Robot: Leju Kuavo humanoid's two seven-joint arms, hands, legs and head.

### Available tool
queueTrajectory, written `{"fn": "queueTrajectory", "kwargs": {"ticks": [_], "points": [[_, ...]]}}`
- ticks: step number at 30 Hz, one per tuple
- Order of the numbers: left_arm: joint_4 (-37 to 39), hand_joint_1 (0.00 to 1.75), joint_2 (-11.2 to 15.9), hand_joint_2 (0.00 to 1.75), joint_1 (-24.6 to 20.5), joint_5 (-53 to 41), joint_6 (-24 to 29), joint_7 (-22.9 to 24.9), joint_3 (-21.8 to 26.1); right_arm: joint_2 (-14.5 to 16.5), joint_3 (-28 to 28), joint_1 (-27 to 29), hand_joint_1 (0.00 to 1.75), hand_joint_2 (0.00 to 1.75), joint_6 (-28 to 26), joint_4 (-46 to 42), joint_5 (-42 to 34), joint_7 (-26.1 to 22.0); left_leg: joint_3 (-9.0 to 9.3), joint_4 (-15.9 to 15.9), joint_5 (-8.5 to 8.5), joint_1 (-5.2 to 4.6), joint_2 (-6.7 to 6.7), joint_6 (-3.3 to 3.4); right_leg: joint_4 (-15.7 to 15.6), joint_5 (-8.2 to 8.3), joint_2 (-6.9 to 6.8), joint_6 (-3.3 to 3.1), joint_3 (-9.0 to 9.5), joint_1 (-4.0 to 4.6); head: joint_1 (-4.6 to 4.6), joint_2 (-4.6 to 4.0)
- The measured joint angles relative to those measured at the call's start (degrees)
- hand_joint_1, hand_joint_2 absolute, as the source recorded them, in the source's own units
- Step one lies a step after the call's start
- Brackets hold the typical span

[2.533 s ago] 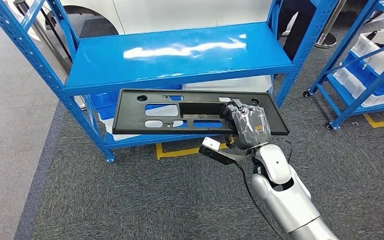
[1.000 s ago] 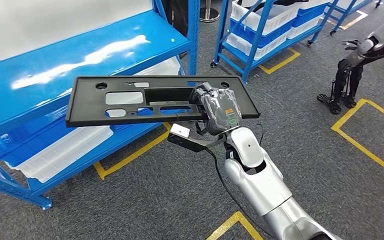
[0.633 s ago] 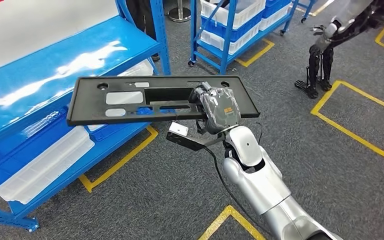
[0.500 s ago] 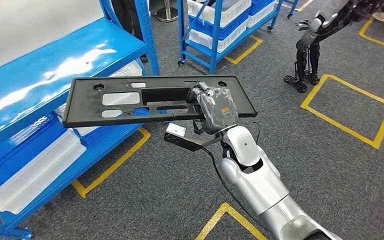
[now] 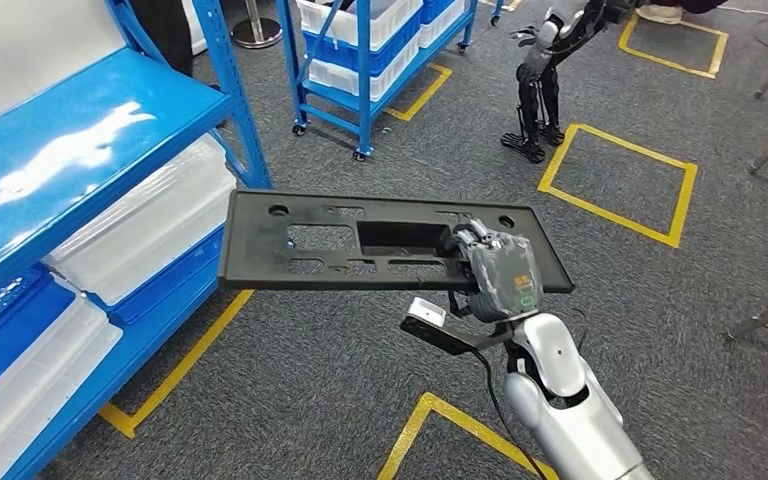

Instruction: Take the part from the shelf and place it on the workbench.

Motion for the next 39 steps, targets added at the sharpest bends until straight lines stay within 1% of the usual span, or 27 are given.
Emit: {"fn": "queueTrajectory", "kwargs": {"ticks": [1, 3, 5, 6, 7, 8, 10, 12, 13, 14, 15, 16, 18, 20, 21, 22, 23, 25, 27, 28, 29, 30, 31, 33, 35, 38, 39], "points": [[0.12, 0.0, -0.32, 1.75, -0.14, -0.1, 0.3, 0.5, -0.51, -1.57, -1.08, 1.51, 1.75, 1.75, -0.09, -0.86, -1.02, -1.14, 0.18, 0.0, -0.17, -0.02, 0.68, -0.02, -2.34, 1.58, -0.31, 0.01, 1.26, -0.05, 0.0, 0.0], [0.27, 0.0, -0.77, 1.75, -0.31, -0.15, 0.72, 1.04, -1.48, -4.61, -3.9, 4.16, 1.75, 1.75, -0.29, -2.51, -2.88, -3.32, 0.65, 0.03, -0.63, -0.22, 1.89, -0.31, -10.12, 4.85, -2.76, -0.35, 5.51, 0.39, 0.0, 0.0], [0.28, 0.0, -0.89, 1.75, -0.37, 0.05, 0.78, 1.18, -2.32, -6.72, -7.26, 6.08, 1.75, 1.75, -0.3, -4.02, -3.93, -4.76, 1.01, 0.06, -1.1, -0.52, 3.01, -0.82, -14.67, 5.87, -4.57, -1.04, 7.82, 1.07, -0.01, 0.0], [0.28, 0.0, -0.9, 1.75, -0.46, 0.2, 0.67, 1.23, -2.66, -7.51, -8.77, 6.75, 1.75, 1.75, -0.2, -4.61, -4.13, -5.26, 1.18, 0.0, -1.29, -0.64, 3.66, -1.09, -15.06, 5.68, -4.46, -1.33, 7.88, 1.36, -0.02, 0.0], [0.28, 0.0, -0.89, 1.75, -0.61, 0.34, 0.49, 1.29, -2.94, -8.14, -9.96, 7.28, 1.75, 1.75, -0.01, -5.08, -4.18, -5.6, 1.42, -0.09, -1.48, -0.66, 4.37, -1.35, -15.22, 5.78, -3.53, -1.64, 7.88, 1.27, -0.03, 0.0], [0.29, 0.0, -0.86, 1.75, -0.75, 0.48, 0.27, 1.36, -3.17, -8.66, -10.78, 7.71, 1.75, 1.75, 0.22, -5.42, -4.13, -5.83, 1.61, 0.05, -1.87, -0.6, 4.34, -1.6, -15.47, 5.88, -2.77, -1.91, 8.0, 1.17, -0.03, 0.0], [0.3, 0.0, -0.82, 1.75, -0.84, 0.72, -0.13, 1.45, -3.52, -9.31, -11.62, 8.19, 1.75, 1.75, 0.57, -5.86, -3.96, -6.07, 0.73, 2.79, -3.97, -0.44, 2.05, -1.91, -16.02, 6.12, -1.3, -2.61, 8.37, 0.8, -0.04, 0.0], [0.31, 0.0, -0.79, 1.75, -0.74, 1.01, -0.35, 1.4, -3.78, -9.47, -11.89, 8.37, 1.75, 1.75, 0.67, -5.99, -3.86, -6.21, -2.47, 9.59, -7.46, -0.33, -0.92, -2.01, -16.14, 6.16, 0.15, -3.09, 8.5, 0.69, -0.04, 0.0], [0.31, 0.0, -0.79, 1.75, -0.71, 1.19, -0.39, 1.2, -3.87, -9.48, -11.96, 8.54, 1.75, 1.75, 0.67, -6.0, -3.86, -6.3, -4.32, 13.1, -8.73, -0.35, -1.49, -2.06, -16.1, 6.15, 0.95, -3.2, 8.52, 0.72, -0.04, 0.0], [0.31, 0.0, -0.79, 1.75, -0.68, 1.38, -0.41, 0.87, -3.95, -9.58, -12.1, 8.8, 1.75, 1.75, 0.68, -6.0, -3.86, -6.37, -5.64, 15.28, -9.0, -0.38, -1.78, -2.06, -16.04, 6.13, 1.78, -3.25, 8.55, 0.76, -0.04, 0.0], [0.31, 0.0, -0.79, 1.75, -0.67, 1.56, -0.42, 0.43, -4.0, -9.75, -12.28, 9.09, 1.75, 1.75, 0.71, -6.0, -3.87, -6.44, -6.03, 15.36, -8.08, -0.42, -1.95, -2.0, -15.95, 6.09, 2.62, -3.26, 8.6, 0.81, -0.04, 0.0], [0.32, 0.0, -0.78, 1.75, -0.68, 1.73, -0.42, -0.08, -4.08, -10.0, -12.53, 9.39, 1.75, 1.75, 0.77, -6.0, -3.89, -6.51, -5.4, 13.26, -6.12, -0.44, -2.21, -1.85, -15.82, 6.03, 3.45, -3.23, 8.67, 0.82, -0.04, 0.0], [0.51, 0.0, -0.74, 1.75, -0.69, 2.01, -0.45, -1.02, -4.29, -10.59, -13.25, 9.81, 1.75, 1.75, 0.96, -6.0, -4.01, -6.68, -2.43, 5.69, -1.85, -0.39, -4.33, -1.39, -15.43, 5.83, 4.93, -2.99, 8.66, 0.84, -0.04, 0.0], [0.76, 0.0, -0.76, 1.75, -0.96, 2.45, -0.33, -1.89, -4.43, -11.09, -14.05, 10.01, 1.75, 1.75, 1.17, -6.0, -4.14, -7.15, -0.48, 1.14, -0.34, -0.43, -6.29, -1.03, -15.14, 5.84, 6.27, -2.46, 8.28, 0.62, -0.04, 0.0], [0.78, 0.0, -0.83, 1.75, -1.35, 2.74, 0.01, -2.02, -4.46, -11.26, -14.39, 10.03, 1.75, 1.75, 1.27, -6.0, -4.17, -7.46, -0.26, 0.67, -0.47, -0.51, -6.4, -0.85, -15.14, 6.01, 6.94, -2.08, 8.04, 0.45, -0.04, 0.0], [0.57, 0.0, -0.93, 1.75, -1.94, 3.07, 0.61, -1.8, -4.47, -11.39, -14.61, 9.98, 1.75, 1.75, 1.48, -6.02, -4.12, -7.76, -0.11, 0.35, -0.28, -0.6, -5.78, -0.58, -15.29, 6.25, 7.64, -1.65, 7.87, 0.27, -0.05, 0.0], [0.17, 0.0, -1.08, 1.75, -2.72, 3.47, 1.33, -1.23, -4.49, -11.48, -14.76, 9.86, 1.75, 1.75, 1.77, -6.08, -4.03, -7.96, 0.06, -0.11, 0.04, -0.59, -5.09, -0.2, -15.21, 6.26, 7.5, -1.31, 7.73, 0.2, -0.04, 0.0], [-0.79, 0.0, -1.24, 1.75, -3.96, 4.15, 2.46, 0.0, -4.49, -11.53, -14.86, 9.15, 1.75, 1.75, 2.51, -6.28, -3.66, -7.97, 0.52, -1.19, 0.68, -0.49, -3.64, 0.57, -12.86, 4.71, 4.72, -0.79, 6.52, 0.4, -0.01, 0.0], [-1.47, 0.0, -1.29, 1.75, -4.49, 4.62, 2.91, 0.46, -4.49, -11.41, -14.79, 8.39, 1.75, 1.75, 2.94, -6.48, -3.19, -7.75, 0.75, -1.62, 0.85, -0.6, -2.15, 0.88, -6.23, 1.21, 1.16, -0.38, 3.36, 0.28, 0.01, 0.0], [-1.66, 0.0, -1.29, 1.75, -4.58, 4.75, 3.01, 0.52, -4.49, -11.33, -14.74, 8.22, 1.75, 1.75, 3.04, -6.51, -3.02, -7.66, 0.77, -1.62, 0.79, -0.65, -1.33, 0.88, -2.7, -0.18, 0.44, -0.13, 1.62, 0.04, -0.01, 0.0], [-1.85, 0.0, -1.29, 1.75, -4.58, 4.85, 3.04, 0.54, -4.5, -11.27, -14.7, 8.2, 1.75, 1.75, 3.15, -6.53, -2.87, -7.6, 0.79, -1.59, 0.7, -0.66, -0.52, 0.82, -0.45, -0.71, 0.09, 0.1, 0.49, -0.23, -0.01, 0.0], [-2.0, 0.0, -1.3, 1.75, -4.5, 4.95, 3.04, 0.56, -4.5, -11.25, -14.69, 8.23, 1.75, 1.75, 3.25, -6.52, -2.79, -7.58, 0.84, -1.57, 0.58, -0.64, 0.29, 0.72, -0.4, -0.1, -0.15, 0.3, 0.43, -0.49, 0.0, 0.0], [-2.16, 0.0, -1.32, 1.75, -4.43, 5.06, 3.04, 0.57, -4.51, -11.25, -14.69, 8.25, 1.75, 1.75, 3.31, -6.53, -2.74, -7.58, 0.94, -1.55, 0.43, -0.62, 1.09, 0.59, -2.73, 1.52, -0.53, 0.45, 1.64, -0.7, 0.0, 0.0], [-2.48, 0.0, -1.35, 1.75, -4.3, 5.51, 3.04, 0.64, -4.51, -11.23, -14.66, 8.06, 1.75, 1.75, 3.38, -6.62, -2.5, -7.58, 1.27, -1.46, -0.02, -0.7, 2.44, 0.08, -10.84, 5.05, -2.72, 0.47, 6.0, -0.66, 0.0, 0.0], [-2.6, 0.0, -1.31, 1.75, -4.17, 6.41, 2.93, 1.02, -4.49, -10.93, -14.39, 7.67, 1.75, 1.75, 3.56, -6.85, -1.55, -7.29, 1.57, -1.34, -0.52, -0.91, 3.47, -0.63, -15.51, 6.24, -4.16, -0.05, 8.44, -0.19, -0.01, 0.0], [-2.21, 0.0, -1.65, 1.75, -3.41, 7.69, 2.04, 1.87, -4.43, -10.14, -13.22, 7.77, 1.75, 1.75, 3.74, -7.1, 1.19, -4.92, 2.27, -1.31, -1.28, -0.82, 4.83, -1.67, -15.9, 5.91, -2.55, -1.05, 8.64, 0.09, -0.02, 0.0], [-1.85, 0.0, -1.93, 1.75, -2.98, 7.94, 1.78, 1.96, -4.43, -9.97, -12.88, 8.06, 1.75, 1.75, 3.64, -7.22, 1.92, -4.08, 2.37, -0.86, -1.85, -0.64, 4.12, -1.95, -16.04, 5.86, -1.93, -1.37, 8.87, 0.02, -0.02, 0.0]]}}
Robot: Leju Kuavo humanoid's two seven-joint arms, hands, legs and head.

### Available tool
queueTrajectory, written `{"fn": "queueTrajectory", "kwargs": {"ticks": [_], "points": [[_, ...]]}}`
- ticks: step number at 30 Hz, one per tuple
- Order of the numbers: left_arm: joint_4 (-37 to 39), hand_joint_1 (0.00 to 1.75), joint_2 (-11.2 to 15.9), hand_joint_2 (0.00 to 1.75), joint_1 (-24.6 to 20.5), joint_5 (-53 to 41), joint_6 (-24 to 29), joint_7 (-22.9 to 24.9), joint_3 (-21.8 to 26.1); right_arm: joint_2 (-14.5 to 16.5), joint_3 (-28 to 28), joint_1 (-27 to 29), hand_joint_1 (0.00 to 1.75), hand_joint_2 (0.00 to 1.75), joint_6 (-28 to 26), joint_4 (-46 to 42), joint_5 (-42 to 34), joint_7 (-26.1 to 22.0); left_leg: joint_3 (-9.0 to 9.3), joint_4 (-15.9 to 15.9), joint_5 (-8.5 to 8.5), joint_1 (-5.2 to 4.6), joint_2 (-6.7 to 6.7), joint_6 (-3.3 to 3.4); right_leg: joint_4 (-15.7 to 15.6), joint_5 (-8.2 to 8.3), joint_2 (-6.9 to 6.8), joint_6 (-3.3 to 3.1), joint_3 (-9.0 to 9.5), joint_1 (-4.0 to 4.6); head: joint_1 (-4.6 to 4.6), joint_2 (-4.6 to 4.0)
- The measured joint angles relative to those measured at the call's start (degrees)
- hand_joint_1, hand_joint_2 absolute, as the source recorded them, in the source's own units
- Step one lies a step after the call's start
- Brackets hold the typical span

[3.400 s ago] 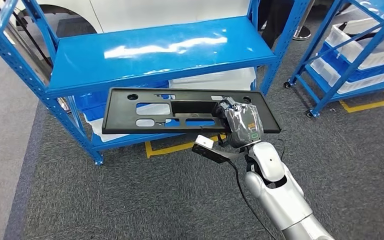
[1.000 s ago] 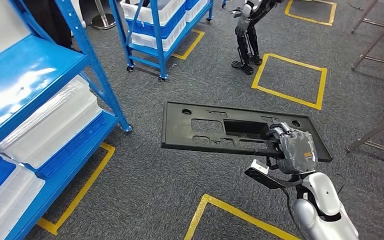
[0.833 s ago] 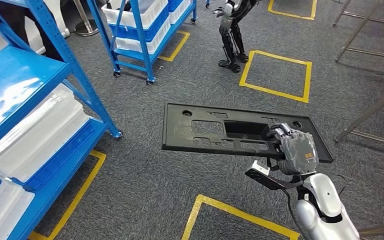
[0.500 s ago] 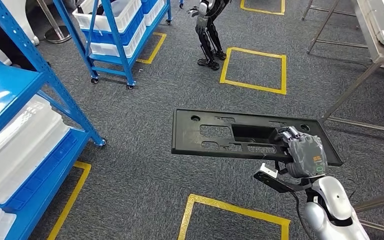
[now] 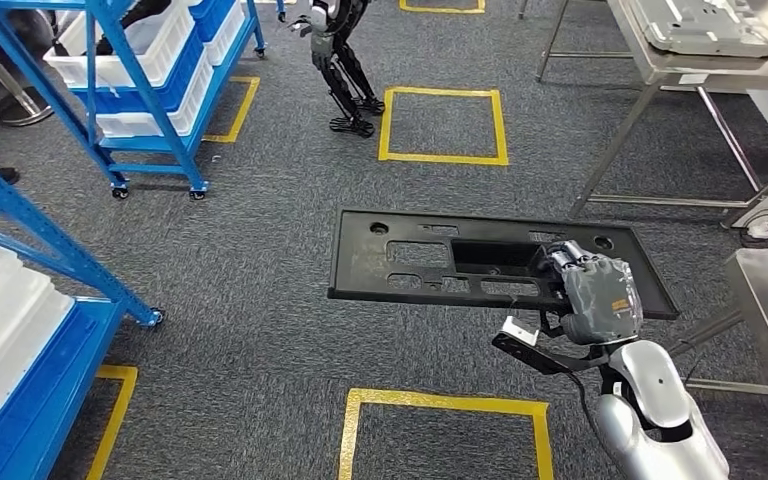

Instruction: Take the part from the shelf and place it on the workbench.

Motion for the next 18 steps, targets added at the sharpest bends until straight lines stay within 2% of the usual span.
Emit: {"fn": "queueTrajectory", "kwargs": {"ticks": [1, 3, 4, 5, 6, 7, 8, 10, 11, 12, 14, 15, 16, 18], "points": [[0.35, 0.0, -0.37, 1.75, 0.52, 0.15, -0.14, -0.02, 0.0, 0.13, 0.32, 0.24, 1.75, 1.75, -0.13, -0.13, 0.48, 0.59, -0.49, 1.51, -1.1, 0.17, -1.37, -0.18, -0.15, -0.01, 0.59, -0.34, 0.21, -0.12, -0.01, 0.0], [0.98, 0.0, -0.93, 1.75, 1.54, 0.34, -0.07, 0.08, -0.01, 0.38, 0.94, 0.53, 1.75, 1.75, -0.4, -0.35, 0.94, 1.34, -3.56, 8.03, -4.49, 0.36, -4.64, -0.22, -0.26, -0.07, 1.76, -0.87, 0.44, -0.16, -0.02, 0.0], [1.22, 0.0, -1.14, 1.75, 1.92, 0.35, 0.03, 0.22, -0.02, 0.52, 1.27, 0.66, 1.75, 1.75, -0.56, -0.38, 1.03, 1.65, -5.83, 12.2, -6.09, 0.34, -5.43, -0.16, -0.23, -0.11, 2.45, -1.06, 0.45, -0.05, -0.03, 0.0], [1.46, 0.0, -1.25, 1.75, 2.17, 0.35, 0.12, 0.41, -0.02, 0.67, 1.54, 0.89, 1.75, 1.75, -0.72, -0.42, 1.12, 1.94, -7.71, 15.31, -6.79, 0.32, -5.76, -0.08, -0.19, -0.15, 3.22, -1.16, 0.48, 0.09, -0.03, 0.0], [1.68, 0.0, -1.32, 1.75, 2.32, 0.35, 0.14, 0.58, -0.02, 0.82, 1.78, 1.17, 1.75, 1.75, -0.84, -0.48, 1.22, 2.22, -8.81, 16.61, -6.39, 0.28, -5.95, 0.04, -0.14, -0.2, 4.01, -1.23, 0.53, 0.21, -0.03, 0.0], [1.85, 0.0, -1.34, 1.75, 2.39, 0.38, 0.09, 0.66, -0.02, 0.97, 2.01, 1.44, 1.75, 1.75, -0.92, -0.57, 1.32, 2.45, -8.8, 15.51, -4.77, 0.24, -6.16, 0.22, -0.06, -0.26, 4.83, -1.26, 0.6, 0.29, -0.03, 0.0], [1.99, 0.0, -1.34, 1.75, 2.41, 0.43, -0.05, 0.58, -0.02, 1.16, 2.23, 1.64, 1.75, 1.75, -0.94, -0.73, 1.51, 2.7, -7.79, 12.33, -2.33, 0.21, -6.84, 0.45, 0.06, -0.34, 5.65, -1.23, 0.67, 0.3, -0.03, 0.0], [2.34, 0.0, -1.33, 1.75, 2.43, 0.58, -0.52, -0.02, -0.02, 1.62, 2.66, 1.75, 1.75, 1.75, -0.93, -1.09, 2.02, 3.28, -5.08, 4.95, 1.41, 0.32, -9.86, 0.89, 0.49, -0.54, 7.2, -0.95, 0.54, 0.25, -0.02, 0.0], [2.47, 0.0, -1.33, 1.75, 2.44, 0.63, -0.75, -0.41, -0.02, 1.83, 2.85, 1.75, 1.75, 1.75, -0.93, -1.25, 2.3, 3.57, -4.13, 2.63, 2.18, 0.32, -11.05, 1.02, 0.65, -0.56, 7.92, -0.68, 0.34, 0.14, -0.02, 0.0], [2.58, 0.0, -1.33, 1.75, 2.39, 0.67, -0.89, -0.7, -0.02, 1.96, 3.0, 1.79, 1.75, 1.75, -0.93, -1.34, 2.49, 3.79, -3.68, 1.69, 2.16, 0.29, -11.58, 1.18, 0.7, -0.51, 8.65, -0.34, 0.12, 0.01, -0.03, 0.0], [2.63, 0.0, -1.38, 1.75, 2.19, 0.68, -0.98, -1.02, -0.03, 2.09, 3.26, 2.04, 1.75, 1.75, -0.94, -1.59, 2.68, 4.0, -3.26, 1.07, 2.28, 0.25, -10.22, 1.7, 0.57, -0.27, 9.95, 0.41, -0.2, -0.26, -0.04, 0.0], [2.63, 0.0, -1.41, 1.75, 2.12, 0.68, -0.98, -1.12, -0.04, 2.12, 3.39, 2.16, 1.75, 1.75, -0.95, -1.75, 2.77, 4.04, -3.01, 0.61, 2.49, 0.33, -9.4, 2.1, 0.92, -0.52, 9.32, 0.71, -0.42, -0.18, -0.01, 0.0], [2.65, 0.0, -1.44, 1.75, 2.11, 0.67, -0.99, -1.26, -0.06, 2.17, 3.53, 2.2, 1.75, 1.75, -0.95, -1.92, 2.9, 4.13, -2.76, 0.12, 2.73, 0.42, -8.52, 2.47, 2.11, -1.34, 7.87, 0.94, -1.01, -0.05, 0.02, 0.0], [2.71, 0.0, -1.48, 1.75, 2.19, 0.6, -1.06, -1.64, -0.21, 2.32, 3.84, 2.19, 1.75, 1.75, -0.94, -2.12, 3.31, 4.6, -2.44, -0.4, 2.92, 0.29, -6.89, 2.93, 7.78, -4.52, 3.79, 1.34, -3.7, 0.04, 0.08, 0.0]]}}
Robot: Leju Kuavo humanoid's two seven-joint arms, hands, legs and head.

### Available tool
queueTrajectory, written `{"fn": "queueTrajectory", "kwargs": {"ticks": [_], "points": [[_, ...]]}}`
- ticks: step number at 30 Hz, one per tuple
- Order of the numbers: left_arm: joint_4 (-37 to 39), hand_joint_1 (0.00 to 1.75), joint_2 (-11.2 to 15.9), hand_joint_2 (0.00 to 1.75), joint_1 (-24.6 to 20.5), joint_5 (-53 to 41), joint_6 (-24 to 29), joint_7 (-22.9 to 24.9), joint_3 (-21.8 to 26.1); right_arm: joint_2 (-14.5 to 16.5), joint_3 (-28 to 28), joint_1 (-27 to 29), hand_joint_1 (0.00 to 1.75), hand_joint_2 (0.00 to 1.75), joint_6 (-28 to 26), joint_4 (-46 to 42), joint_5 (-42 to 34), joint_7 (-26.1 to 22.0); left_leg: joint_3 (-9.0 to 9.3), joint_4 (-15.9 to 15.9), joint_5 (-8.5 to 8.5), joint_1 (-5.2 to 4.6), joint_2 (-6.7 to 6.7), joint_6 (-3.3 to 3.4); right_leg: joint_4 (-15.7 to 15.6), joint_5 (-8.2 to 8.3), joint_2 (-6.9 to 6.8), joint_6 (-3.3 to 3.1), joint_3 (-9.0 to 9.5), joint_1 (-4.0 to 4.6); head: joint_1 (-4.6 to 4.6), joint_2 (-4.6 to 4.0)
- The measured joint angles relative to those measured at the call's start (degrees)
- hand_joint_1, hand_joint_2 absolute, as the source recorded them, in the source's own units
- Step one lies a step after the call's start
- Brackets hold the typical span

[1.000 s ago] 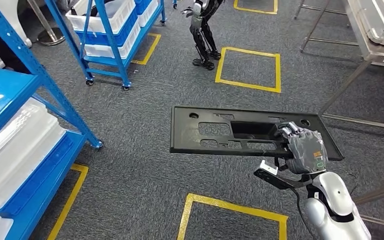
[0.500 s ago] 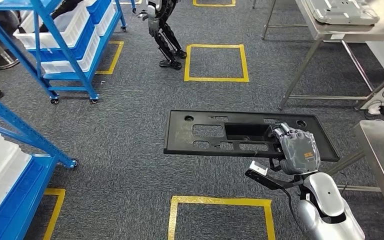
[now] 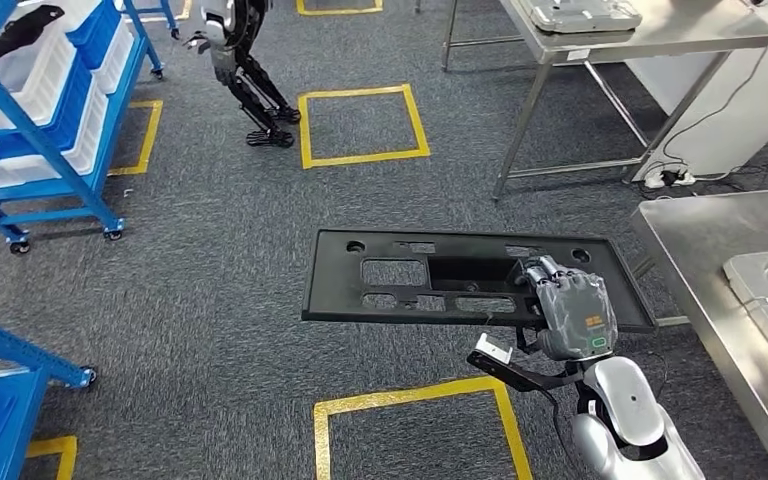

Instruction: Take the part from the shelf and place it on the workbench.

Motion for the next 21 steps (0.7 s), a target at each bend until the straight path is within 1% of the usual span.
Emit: {"fn": "queueTrajectory", "kwargs": {"ticks": [1, 2, 3, 4, 5, 6, 7, 8, 9, 10, 11, 12, 13, 14, 15, 16, 17, 18, 19, 20, 21], "points": [[0.05, 0.0, 0.0, 1.75, 0.03, -0.05, -0.06, -0.22, -0.11, 0.11, 0.14, 0.01, 1.75, 1.75, 0.01, -0.03, 0.17, 0.32, 0.03, 0.0, -0.04, -0.11, 0.81, 0.09, 3.67, -1.65, -1.15, 0.21, -1.81, -0.17, -0.01, 0.0], [0.11, 0.0, 0.0, 1.75, 0.04, -0.1, -0.16, -0.39, -0.24, 0.24, 0.28, 0.06, 1.75, 1.75, 0.03, -0.04, 0.35, 0.67, 0.03, 0.02, -0.12, -0.19, 1.63, 0.1, 6.61, -2.6, -1.72, 0.4, -3.29, -0.36, 0.0, 0.0], [0.16, 0.0, 0.0, 1.75, 0.02, -0.14, -0.28, -0.5, -0.37, 0.31, 0.41, 0.12, 1.75, 1.75, 0.06, -0.04, 0.49, 0.97, 0.07, 0.03, -0.23, -0.23, 2.45, 0.08, 7.7, -2.48, -2.0, 0.57, -3.88, -0.52, 0.0, 0.0], [0.2, 0.0, -0.01, 1.75, -0.04, -0.15, -0.39, -0.54, -0.51, 0.36, 0.51, 0.14, 1.75, 1.75, 0.08, -0.07, 0.63, 1.29, 0.16, 0.04, -0.36, -0.24, 3.24, 0.01, 6.58, -1.34, -2.25, 0.66, -3.29, -0.62, 0.0, 0.0], [0.22, 0.0, -0.02, 1.75, -0.12, -0.13, -0.47, -0.5, -0.66, 0.38, 0.59, 0.13, 1.75, 1.75, 0.1, -0.17, 0.8, 1.61, 0.32, 0.04, -0.51, -0.23, 3.99, -0.11, 3.36, 0.56, -2.77, 0.67, -1.55, -0.64, 0.01, 0.0], [0.23, 0.0, -0.03, 1.75, -0.21, -0.07, -0.51, -0.43, -0.82, 0.38, 0.63, 0.07, 1.75, 1.75, 0.11, -0.36, 0.92, 1.9, 0.56, 0.05, -0.69, -0.25, 4.67, -0.29, -1.02, 2.29, -3.99, 0.51, 0.77, -0.53, 0.0, 0.0], [0.23, 0.0, -0.04, 1.75, -0.3, 0.02, -0.49, -0.29, -1.0, 0.38, 0.63, -0.03, 1.75, 1.75, 0.12, -0.61, 0.99, 2.2, 0.78, 0.07, -0.88, -0.39, 5.29, -0.55, -4.73, 3.56, -5.21, 0.19, 2.78, -0.27, 0.0, 0.0], [0.24, 0.0, -0.04, 1.75, -0.38, 0.14, -0.42, -0.12, -1.17, 0.38, 0.61, -0.2, 1.75, 1.75, 0.13, -0.92, 1.04, 2.49, 0.96, 0.08, -1.06, -0.48, 5.86, -0.84, -7.14, 4.17, -6.04, -0.23, 4.06, 0.02, 0.0, 0.0], [0.25, 0.0, -0.04, 1.75, -0.46, 0.26, -0.31, 0.07, -1.35, 0.38, 0.53, -0.4, 1.75, 1.75, 0.13, -1.19, 1.04, 2.77, 1.13, 0.08, -1.22, -0.58, 6.44, -1.14, -8.19, 4.21, -6.39, -0.64, 4.54, 0.3, 0.0, 0.0], [0.26, 0.0, -0.05, 1.75, -0.56, 0.4, -0.15, 0.28, -1.53, 0.38, 0.38, -0.58, 1.75, 1.75, 0.14, -1.43, 1.03, 3.0, 1.28, 0.05, -1.35, -0.65, 7.04, -1.44, -8.17, 4.26, -5.83, -0.99, 4.48, 0.49, -0.01, 0.0], [0.27, 0.0, -0.05, 1.75, -0.68, 0.58, -0.02, 0.42, -1.67, 0.37, 0.19, -0.73, 1.75, 1.75, 0.16, -1.68, 1.02, 3.17, 1.4, 0.03, -1.55, -0.62, 7.52, -1.76, -8.28, 4.34, -5.0, -1.34, 4.5, 0.38, -0.01, 0.0], [0.28, 0.0, -0.06, 1.75, -0.76, 0.73, 0.12, 0.53, -1.8, 0.35, -0.04, -0.88, 1.75, 1.75, 0.21, -1.94, 0.99, 3.29, 1.44, 0.4, -1.99, -0.53, 7.09, -2.07, -8.53, 4.48, -4.32, -1.63, 4.61, 0.23, -0.01, 0.0], [0.3, 0.0, -0.07, 1.75, -0.81, 0.88, 0.2, 0.57, -1.91, 0.34, -0.21, -1.14, 1.75, 1.75, 0.32, -2.18, 0.98, 3.35, 1.02, 1.64, -2.92, -0.43, 5.94, -2.32, -8.79, 4.62, -3.66, -1.97, 4.76, 0.05, -0.02, 0.0], [0.32, 0.0, -0.07, 1.75, -0.81, 0.99, 0.25, 0.59, -2.02, 0.33, -0.33, -1.53, 1.75, 1.75, 0.48, -2.38, 0.96, 3.44, -0.05, 4.13, -4.44, -0.32, 4.34, -2.51, -9.01, 4.74, -3.02, -2.31, 4.92, -0.13, -0.03, 0.0], [0.34, 0.0, -0.06, 1.75, -0.76, 1.09, 0.27, 0.59, -2.11, 0.33, -0.4, -1.96, 1.75, 1.75, 0.68, -2.5, 0.95, 3.56, -1.66, 7.7, -6.27, -0.2, 2.61, -2.59, -9.07, 4.76, -2.41, -2.54, 4.96, -0.11, -0.04, 0.0], [0.37, 0.0, -0.05, 1.75, -0.71, 1.22, 0.27, 0.57, -2.18, 0.32, -0.43, -2.36, 1.75, 1.75, 0.86, -2.54, 0.95, 3.67, -3.7, 11.83, -8.06, -0.18, 1.6, -2.62, -9.04, 4.75, -1.68, -2.71, 4.95, -0.08, -0.04, 0.0], [0.39, 0.0, -0.05, 1.75, -0.64, 1.36, 0.24, 0.54, -2.22, 0.32, -0.46, -2.62, 1.75, 1.75, 1.0, -2.59, 0.94, 3.78, -5.45, 15.18, -9.1, -0.17, 1.15, -2.64, -8.98, 4.72, -0.89, -2.81, 4.96, -0.02, -0.04, 0.0], [0.39, 0.0, -0.05, 1.75, -0.59, 1.49, 0.19, 0.49, -2.25, 0.32, -0.49, -2.76, 1.75, 1.75, 1.08, -2.66, 0.94, 3.85, -6.42, 16.72, -8.98, -0.17, 0.94, -2.61, -8.87, 4.69, -0.05, -2.83, 4.97, 0.03, -0.04, 0.0], [0.4, 0.0, -0.05, 1.75, -0.55, 1.62, 0.14, 0.41, -2.27, 0.32, -0.54, -2.88, 1.75, 1.75, 1.12, -2.72, 0.94, 3.88, -6.4, 16.1, -7.72, -0.17, 0.78, -2.54, -8.7, 4.64, 0.82, -2.79, 4.98, 0.05, -0.04, 0.0], [0.4, 0.0, -0.05, 1.75, -0.55, 1.73, 0.09, 0.34, -2.3, 0.32, -0.61, -2.98, 1.75, 1.75, 1.14, -2.8, 0.94, 3.89, -5.37, 13.39, -5.63, -0.15, 0.44, -2.43, -8.49, 4.55, 1.64, -2.71, 5.0, 0.02, -0.04, 0.0], [0.42, 0.0, -0.04, 1.75, -0.54, 1.83, 0.04, 0.27, -2.36, 0.32, -0.7, -3.13, 1.75, 1.75, 1.16, -2.9, 0.93, 3.94, -3.79, 9.42, -3.45, -0.09, -0.85, -2.25, -8.18, 4.4, 2.41, -2.54, 4.94, -0.06, -0.04, 0.0]]}}
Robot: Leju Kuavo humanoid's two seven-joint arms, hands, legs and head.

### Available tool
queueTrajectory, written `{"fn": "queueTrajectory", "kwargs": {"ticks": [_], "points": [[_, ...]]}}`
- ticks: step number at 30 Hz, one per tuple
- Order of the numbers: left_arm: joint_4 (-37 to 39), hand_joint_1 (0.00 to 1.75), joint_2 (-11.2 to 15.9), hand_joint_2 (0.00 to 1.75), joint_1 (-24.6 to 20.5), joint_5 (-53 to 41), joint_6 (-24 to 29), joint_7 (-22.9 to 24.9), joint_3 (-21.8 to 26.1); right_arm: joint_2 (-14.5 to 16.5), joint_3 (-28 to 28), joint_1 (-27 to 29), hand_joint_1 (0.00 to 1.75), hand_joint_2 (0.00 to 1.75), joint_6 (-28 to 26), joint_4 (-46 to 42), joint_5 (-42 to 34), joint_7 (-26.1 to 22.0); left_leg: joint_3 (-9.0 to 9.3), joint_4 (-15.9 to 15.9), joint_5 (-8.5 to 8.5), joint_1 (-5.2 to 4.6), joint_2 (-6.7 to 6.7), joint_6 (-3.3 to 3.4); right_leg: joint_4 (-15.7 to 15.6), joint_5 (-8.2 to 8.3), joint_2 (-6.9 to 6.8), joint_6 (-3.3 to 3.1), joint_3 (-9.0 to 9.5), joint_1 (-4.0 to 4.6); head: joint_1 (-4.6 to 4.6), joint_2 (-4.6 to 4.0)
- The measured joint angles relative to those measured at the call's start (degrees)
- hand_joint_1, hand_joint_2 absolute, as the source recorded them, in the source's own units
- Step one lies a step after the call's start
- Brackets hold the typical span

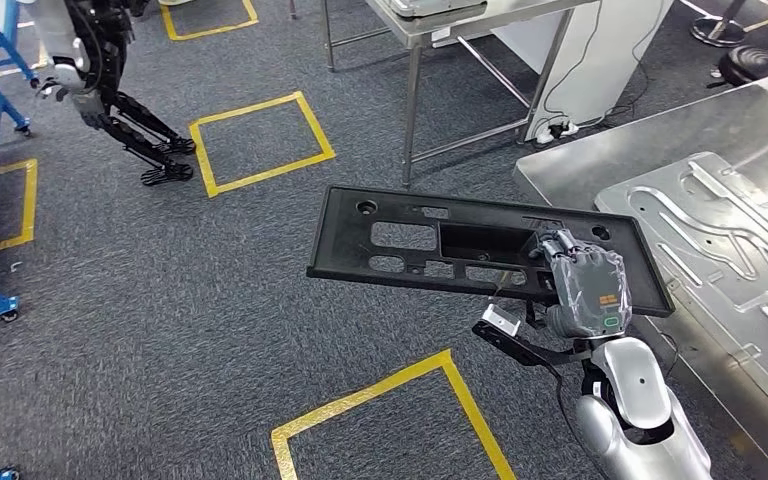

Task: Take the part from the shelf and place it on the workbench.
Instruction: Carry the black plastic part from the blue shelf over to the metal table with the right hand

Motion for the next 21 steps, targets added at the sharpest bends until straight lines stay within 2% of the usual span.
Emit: {"fn": "queueTrajectory", "kwargs": {"ticks": [2, 3, 4, 5, 6, 7, 9, 10, 11, 12, 13, 14, 16, 17, 18, 19, 20, 21], "points": [[0.07, 0.0, 0.03, 1.75, -0.02, 0.16, -0.15, -0.14, -0.14, 0.0, -0.18, -0.39, 1.75, 1.75, 0.06, -0.2, -0.05, 0.14, 2.57, -6.09, 2.23, 0.2, -2.9, 0.33, 0.59, -0.23, 1.38, 0.55, -0.43, -0.07, -0.01, 0.0], [0.1, 0.0, 0.04, 1.75, -0.04, 0.22, -0.28, -0.22, -0.2, -0.03, -0.28, -0.56, 1.75, 1.75, 0.13, -0.27, -0.07, 0.21, 3.15, -7.44, 2.39, 0.2, -3.82, 0.51, 0.74, -0.21, 2.09, 0.91, -0.72, -0.16, -0.01, 0.0], [0.12, 0.0, 0.05, 1.75, -0.08, 0.29, -0.44, -0.31, -0.25, -0.07, -0.39, -0.67, 1.75, 1.75, 0.22, -0.31, -0.08, 0.25, 3.31, -7.64, 2.26, 0.11, -3.63, 0.68, 0.71, -0.07, 2.81, 1.29, -0.96, -0.25, -0.01, 0.0], [0.12, 0.0, 0.04, 1.75, -0.12, 0.37, -0.57, -0.42, -0.28, -0.14, -0.51, -0.71, 1.75, 1.75, 0.35, -0.38, -0.08, 0.27, 3.42, -7.84, 2.42, 0.13, -2.86, 1.0, 0.62, 0.08, 3.48, 1.68, -1.14, -0.35, -0.01, 0.0], [0.12, 0.0, 0.02, 1.75, -0.17, 0.49, -0.66, -0.52, -0.31, -0.26, -0.64, -0.75, 1.75, 1.75, 0.45, -0.47, -0.08, 0.27, 3.57, -8.16, 2.6, 0.13, -2.1, 1.36, 0.82, -0.05, 2.92, 1.98, -1.32, -0.33, 0.02, 0.0], [0.12, 0.0, -0.01, 1.75, -0.2, 0.6, -0.7, -0.64, -0.34, -0.41, -0.76, -0.9, 1.75, 1.75, 0.58, -0.57, -0.08, 0.28, 3.72, -8.5, 2.8, 0.2, -1.29, 1.77, 1.79, -0.7, 1.48, 2.24, -1.82, -0.21, 0.04, 0.0], [0.12, 0.0, -0.04, 1.75, -0.16, 0.83, -0.72, -0.79, -0.42, -0.64, -0.87, -1.34, 1.75, 1.75, 0.77, -0.7, -0.08, 0.31, 3.9, -8.95, 2.98, 0.18, 0.31, 2.36, 6.94, -3.65, -2.55, 2.6, -4.25, -0.05, 0.09, 0.0], [0.13, 0.0, -0.04, 1.75, -0.08, 0.89, -0.72, -0.82, -0.49, -0.7, -0.89, -1.53, 1.75, 1.75, 0.83, -0.7, -0.09, 0.33, 3.9, -8.97, 2.92, 0.1, 1.1, 2.51, 10.62, -5.38, -3.68, 2.76, -6.04, -0.12, 0.09, 0.0], [0.13, 0.0, -0.04, 1.75, 0.0, 0.92, -0.71, -0.81, -0.57, -0.7, -0.9, -1.6, 1.75, 1.75, 0.85, -0.69, -0.09, 0.35, 3.9, -8.95, 2.82, 0.02, 1.94, 2.56, 13.82, -6.51, -4.13, 2.91, -7.64, -0.26, 0.1, 0.0], [0.14, 0.0, -0.04, 1.75, 0.03, 0.93, -0.72, -0.81, -0.64, -0.72, -0.9, -1.58, 1.75, 1.75, 0.87, -0.68, -0.1, 0.35, 3.95, -8.93, 2.7, -0.02, 2.78, 2.57, 15.48, -6.68, -4.34, 3.02, -8.5, -0.37, 0.09, 0.0], [0.14, 0.0, -0.04, 1.75, 0.02, 0.94, -0.75, -0.82, -0.71, -0.73, -0.91, -1.57, 1.75, 1.75, 0.89, -0.67, -0.1, 0.36, 4.05, -8.92, 2.56, -0.04, 3.6, 2.52, 15.01, -5.76, -4.52, 3.05, -8.28, -0.44, 0.09, 0.0], [0.14, 0.0, -0.05, 1.75, -0.02, 0.94, -0.81, -0.84, -0.76, -0.75, -0.94, -1.59, 1.75, 1.75, 0.92, -0.67, -0.12, 0.37, 4.24, -8.91, 2.38, -0.04, 4.36, 2.42, 12.3, -3.95, -4.92, 2.98, -6.86, -0.44, 0.1, 0.0], [0.14, 0.0, -0.11, 1.75, -0.1, 0.95, -0.95, -0.89, -0.86, -0.77, -1.07, -1.9, 1.75, 1.75, 1.05, -0.67, -0.28, 0.4, 4.73, -8.88, 1.95, -0.19, 5.68, 2.06, 4.44, -0.65, -7.42, 2.45, -2.73, 0.12, 0.1, 0.0], [0.14, 0.0, -0.15, 1.75, -0.14, 1.0, -0.99, -0.91, -0.94, -0.78, -1.15, -2.22, 1.75, 1.75, 1.17, -0.67, -0.44, 0.43, 4.92, -8.88, 1.73, -0.31, 6.29, 1.81, 1.72, 0.08, -8.51, 2.03, -1.36, 0.5, 0.1, 0.0], [0.14, 0.0, -0.18, 1.75, -0.18, 1.08, -1.0, -0.91, -1.04, -0.81, -1.22, -2.56, 1.75, 1.75, 1.32, -0.67, -0.59, 0.44, 5.05, -8.87, 1.53, -0.43, 6.92, 1.53, 0.39, 0.15, -9.16, 1.67, -0.79, 0.86, 0.09, 0.0], [0.14, 0.0, -0.2, 1.75, -0.26, 1.17, -1.0, -0.91, -1.12, -0.85, -1.3, -2.85, 1.75, 1.75, 1.49, -0.66, -0.72, 0.45, 5.2, -8.92, 1.38, -0.53, 7.62, 1.25, 0.14, -0.04, -8.87, 1.37, -0.79, 1.14, 0.08, 0.0], [0.14, 0.0, -0.2, 1.75, -0.36, 1.26, -1.01, -0.91, -1.2, -0.91, -1.41, -3.01, 1.75, 1.75, 1.62, -0.67, -0.8, 0.45, 5.46, -9.01, 1.21, -0.58, 8.29, 0.96, -0.02, 0.04, -8.05, 1.06, -0.8, 1.02, 0.06, 0.0], [0.14, 0.0, -0.19, 1.75, -0.45, 1.32, -1.0, -0.91, -1.24, -0.97, -1.52, -3.07, 1.75, 1.75, 1.73, -0.67, -0.84, 0.45, 5.66, -8.85, 0.86, -0.53, 8.16, 0.67, -0.29, 0.14, -7.36, 0.81, -0.64, 0.83, 0.06, 0.0]]}}
